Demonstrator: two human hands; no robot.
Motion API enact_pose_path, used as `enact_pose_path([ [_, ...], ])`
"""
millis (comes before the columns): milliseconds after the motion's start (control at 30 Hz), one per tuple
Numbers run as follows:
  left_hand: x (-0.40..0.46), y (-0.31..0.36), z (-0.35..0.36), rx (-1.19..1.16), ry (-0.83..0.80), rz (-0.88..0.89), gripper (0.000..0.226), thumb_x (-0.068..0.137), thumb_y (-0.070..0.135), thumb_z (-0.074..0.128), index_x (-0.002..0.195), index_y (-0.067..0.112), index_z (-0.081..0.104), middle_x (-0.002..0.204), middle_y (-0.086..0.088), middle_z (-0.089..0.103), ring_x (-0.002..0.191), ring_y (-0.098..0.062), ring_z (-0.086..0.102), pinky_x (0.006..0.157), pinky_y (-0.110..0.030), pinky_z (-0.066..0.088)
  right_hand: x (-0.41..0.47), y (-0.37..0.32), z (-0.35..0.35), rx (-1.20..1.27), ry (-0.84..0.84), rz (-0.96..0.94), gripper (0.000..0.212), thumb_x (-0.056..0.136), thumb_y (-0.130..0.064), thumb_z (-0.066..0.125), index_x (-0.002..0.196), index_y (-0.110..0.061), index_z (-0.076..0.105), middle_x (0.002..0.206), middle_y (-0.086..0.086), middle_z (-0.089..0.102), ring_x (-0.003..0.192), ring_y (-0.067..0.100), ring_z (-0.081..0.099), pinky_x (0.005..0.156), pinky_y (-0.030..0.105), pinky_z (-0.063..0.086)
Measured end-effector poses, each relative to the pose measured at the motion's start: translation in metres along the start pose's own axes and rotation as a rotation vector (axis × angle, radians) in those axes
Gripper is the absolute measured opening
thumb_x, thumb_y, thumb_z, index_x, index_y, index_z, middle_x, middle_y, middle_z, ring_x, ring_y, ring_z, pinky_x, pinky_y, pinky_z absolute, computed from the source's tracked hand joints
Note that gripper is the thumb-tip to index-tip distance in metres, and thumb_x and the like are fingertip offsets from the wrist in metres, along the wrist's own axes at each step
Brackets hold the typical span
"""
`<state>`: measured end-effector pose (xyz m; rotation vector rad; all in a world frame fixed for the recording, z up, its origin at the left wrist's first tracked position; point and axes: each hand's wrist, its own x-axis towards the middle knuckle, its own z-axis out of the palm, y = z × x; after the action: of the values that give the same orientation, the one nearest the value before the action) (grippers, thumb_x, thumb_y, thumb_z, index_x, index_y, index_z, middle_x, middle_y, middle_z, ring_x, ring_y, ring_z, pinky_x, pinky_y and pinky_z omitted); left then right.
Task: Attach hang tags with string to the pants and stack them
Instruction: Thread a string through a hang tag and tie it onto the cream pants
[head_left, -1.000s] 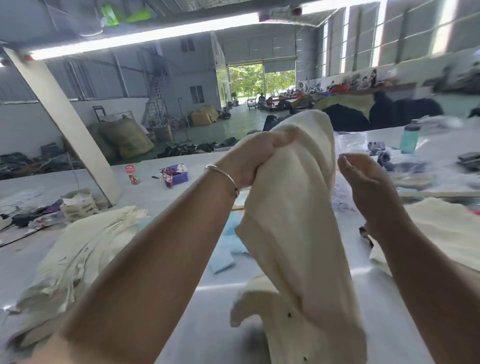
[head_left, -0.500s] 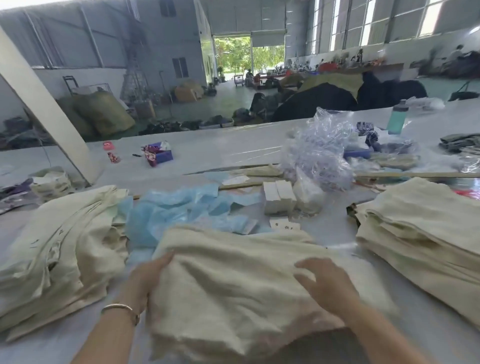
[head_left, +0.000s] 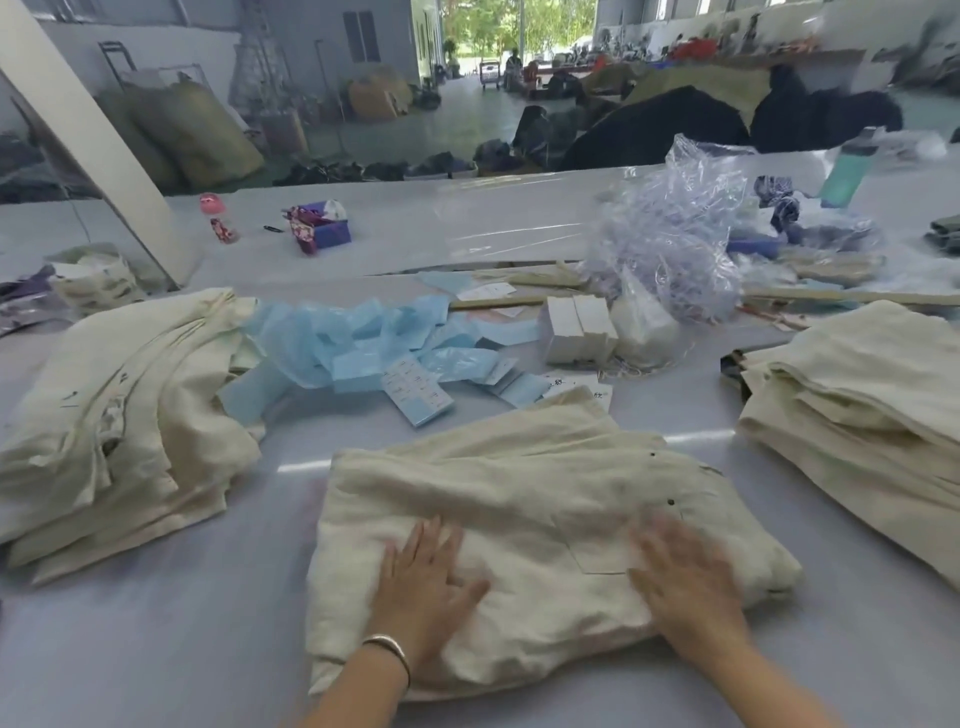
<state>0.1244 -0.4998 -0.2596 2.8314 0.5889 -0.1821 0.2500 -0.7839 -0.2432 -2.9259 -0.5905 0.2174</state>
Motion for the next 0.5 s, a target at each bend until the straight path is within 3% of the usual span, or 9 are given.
enact_pose_path([
  [100, -0.001, -0.004, 0.017, 0.073, 0.049, -0.019, 0.08, 0.085, 0.079, 0.022, 0.153, 0.042, 0.002, 0.163, 0.011, -0.01, 0.149, -0.011, -0.012, 0.115, -0.04, -0.013, 0.004, 0.023, -0.019, 0.19, 0.171, 0.496, 0.083, 0.084, -0.062, 0.054, 0.15, -0.018, 0.026, 0.154, 0.017, 0.024, 0.14, 0.033, 0.024, 0.112, 0.048, 0.021],
  [167, 0.0, -0.005, 0.018, 0.066, 0.059, -0.016, 0.079, 0.085, 0.079, 0.021, 0.153, 0.042, 0.003, 0.163, 0.01, -0.009, 0.149, -0.011, -0.012, 0.114, -0.039, -0.014, 0.009, 0.039, -0.031, 0.255, 0.123, 0.637, 0.093, 0.071, -0.067, 0.066, 0.137, -0.006, 0.041, 0.137, 0.021, 0.044, 0.126, 0.038, 0.041, 0.1, 0.048, 0.036],
  [233, 0.002, -0.005, 0.017, 0.068, 0.067, -0.02, 0.079, 0.085, 0.079, 0.022, 0.153, 0.042, 0.003, 0.163, 0.01, -0.009, 0.149, -0.011, -0.012, 0.115, -0.039, -0.013, 0.017, 0.05, -0.042, 0.321, 0.053, 0.657, 0.087, 0.069, -0.063, 0.072, 0.127, -0.003, 0.049, 0.127, 0.021, 0.054, 0.116, 0.039, 0.05, 0.093, 0.047, 0.042],
  [300, 0.0, -0.002, 0.014, 0.065, 0.063, -0.028, 0.078, 0.086, 0.078, 0.022, 0.153, 0.042, 0.003, 0.163, 0.011, -0.009, 0.149, -0.01, -0.012, 0.117, -0.04, -0.011, 0.024, 0.051, -0.057, 0.456, 0.032, 0.636, 0.062, 0.074, -0.05, 0.075, 0.112, -0.003, 0.062, 0.108, 0.02, 0.064, 0.099, 0.038, 0.059, 0.086, 0.045, 0.049],
  [367, -0.002, 0.001, 0.01, 0.048, 0.048, -0.039, 0.078, 0.087, 0.077, 0.024, 0.153, 0.041, 0.004, 0.163, 0.01, -0.009, 0.149, -0.011, -0.012, 0.118, -0.04, -0.01, 0.027, 0.047, -0.07, 0.592, 0.139, 0.574, 0.034, 0.077, -0.03, 0.075, 0.099, -0.004, 0.069, 0.089, 0.016, 0.068, 0.082, 0.035, 0.062, 0.076, 0.044, 0.052],
  [433, -0.002, 0.009, 0.003, 0.015, 0.023, -0.065, 0.076, 0.088, 0.073, 0.032, 0.153, 0.04, 0.009, 0.163, 0.007, -0.007, 0.15, -0.014, -0.009, 0.119, -0.042, -0.008, 0.028, 0.035, -0.078, 0.674, 0.303, 0.503, 0.025, 0.076, -0.017, 0.073, 0.1, -0.009, 0.07, 0.091, 0.013, 0.069, 0.083, 0.034, 0.061, 0.073, 0.041, 0.05],
  [500, -0.001, 0.024, -0.006, -0.051, 0.026, -0.066, 0.07, 0.089, 0.061, 0.045, 0.151, 0.037, 0.022, 0.163, 0.004, 0.004, 0.15, -0.017, 0.001, 0.121, -0.041, 0.0, 0.026, 0.012, -0.08, 0.705, 0.38, 0.375, 0.031, 0.074, -0.011, 0.072, 0.105, -0.013, 0.07, 0.1, 0.01, 0.07, 0.091, 0.031, 0.062, 0.076, 0.037, 0.045],
])
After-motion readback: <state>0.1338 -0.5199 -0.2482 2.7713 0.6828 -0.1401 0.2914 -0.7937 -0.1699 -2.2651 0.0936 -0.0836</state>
